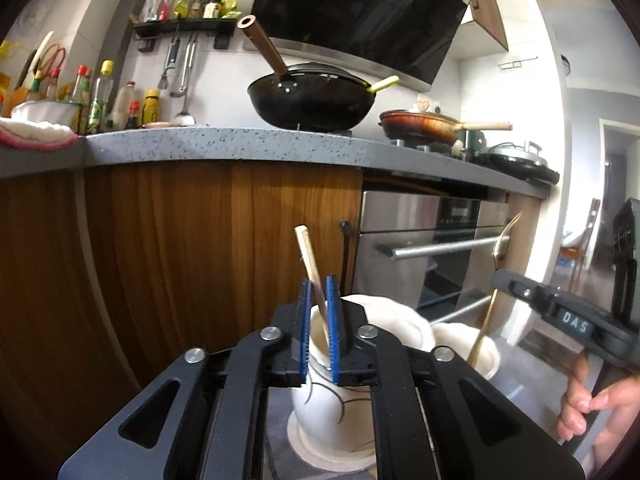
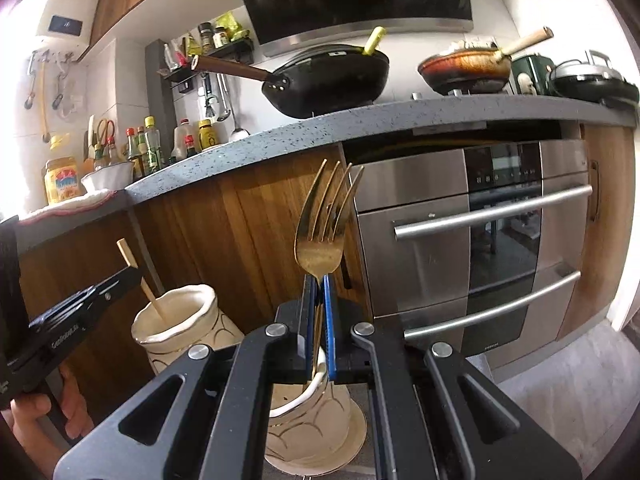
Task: Organize utensils
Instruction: 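Drop the chopstick into the tall holder cup while the right tool drops the fork into the short cup, then grasp another chopstick with the left tool while the right tool grasps the flower-handled spoon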
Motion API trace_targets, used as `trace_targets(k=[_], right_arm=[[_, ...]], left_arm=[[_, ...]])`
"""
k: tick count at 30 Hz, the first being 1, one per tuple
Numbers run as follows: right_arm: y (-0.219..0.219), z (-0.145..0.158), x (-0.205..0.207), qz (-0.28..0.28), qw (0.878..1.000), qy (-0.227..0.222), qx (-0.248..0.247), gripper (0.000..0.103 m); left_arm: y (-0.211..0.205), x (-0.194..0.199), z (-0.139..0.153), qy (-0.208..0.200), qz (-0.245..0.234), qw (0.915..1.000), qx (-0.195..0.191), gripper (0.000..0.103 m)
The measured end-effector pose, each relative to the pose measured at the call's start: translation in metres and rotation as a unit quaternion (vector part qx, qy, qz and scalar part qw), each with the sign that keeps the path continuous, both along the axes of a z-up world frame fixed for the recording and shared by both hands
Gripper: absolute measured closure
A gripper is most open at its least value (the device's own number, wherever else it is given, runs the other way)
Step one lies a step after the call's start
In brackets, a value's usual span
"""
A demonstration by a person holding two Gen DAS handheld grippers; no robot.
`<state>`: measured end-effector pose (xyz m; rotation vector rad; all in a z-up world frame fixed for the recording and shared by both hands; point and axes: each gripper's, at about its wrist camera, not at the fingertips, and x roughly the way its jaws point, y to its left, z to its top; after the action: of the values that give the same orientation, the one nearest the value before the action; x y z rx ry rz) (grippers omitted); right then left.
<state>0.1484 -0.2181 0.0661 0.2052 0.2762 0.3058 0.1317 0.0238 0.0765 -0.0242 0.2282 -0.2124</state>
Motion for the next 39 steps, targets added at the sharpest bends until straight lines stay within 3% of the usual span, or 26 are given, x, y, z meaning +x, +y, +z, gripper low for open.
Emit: trace_targets(k=[5, 9, 11, 13, 14, 16, 19, 21, 28, 39], right_arm=[[-0.002, 0.005, -0.004, -0.010, 1.000, -0.019, -0.007, 0.099], [-0.003, 0.005, -0.004, -0.008, 1.000, -0.016, -0.007, 0.096], [-0.003, 0.006, -0.005, -0.009, 1.000, -0.015, -0.009, 0.084], [-0.005, 0.007, -0.008, -0.010, 1.000, -0.016, -0.006, 0.054], [-0.006, 0.008, -0.011, -0.011, 1.000, -0.017, -0.005, 0.050], [-0.007, 0.009, -0.019, -0.013, 1.000, -0.018, -0.006, 0.032], [-0.009, 0.006, -0.031, -0.012, 1.000, -0.018, -0.006, 0.011], [-0.010, 0.001, -0.041, -0.015, 1.000, -0.015, -0.011, 0.005], [-0.015, -0.016, -0.072, -0.032, 0.999, -0.001, -0.038, 0.005], [-0.033, -0.047, -0.105, -0.056, 0.996, 0.047, -0.041, 0.005]], left_arm=[[0.001, -0.001, 0.000, -0.003, 0.006, 1.0000, 0.005, 0.073], [0.004, -0.004, 0.001, -0.008, 0.013, 0.9999, -0.001, 0.052], [0.007, -0.007, 0.001, -0.012, 0.020, 0.9997, -0.002, 0.044], [0.009, -0.013, 0.000, -0.015, 0.027, 0.9995, -0.001, 0.031], [0.011, -0.018, -0.001, -0.016, 0.034, 0.9993, -0.002, 0.026], [0.015, -0.026, -0.003, -0.020, 0.041, 0.9989, -0.008, 0.010], [0.021, -0.042, -0.010, -0.018, 0.056, 0.9981, -0.016, 0.006], [0.023, -0.049, -0.015, -0.010, 0.061, 0.9980, -0.016, 0.005], [0.027, -0.080, -0.037, 0.030, 0.065, 0.9974, -0.004, 0.005], [0.013, -0.118, -0.065, 0.081, 0.058, 0.9949, 0.018, 0.005]])
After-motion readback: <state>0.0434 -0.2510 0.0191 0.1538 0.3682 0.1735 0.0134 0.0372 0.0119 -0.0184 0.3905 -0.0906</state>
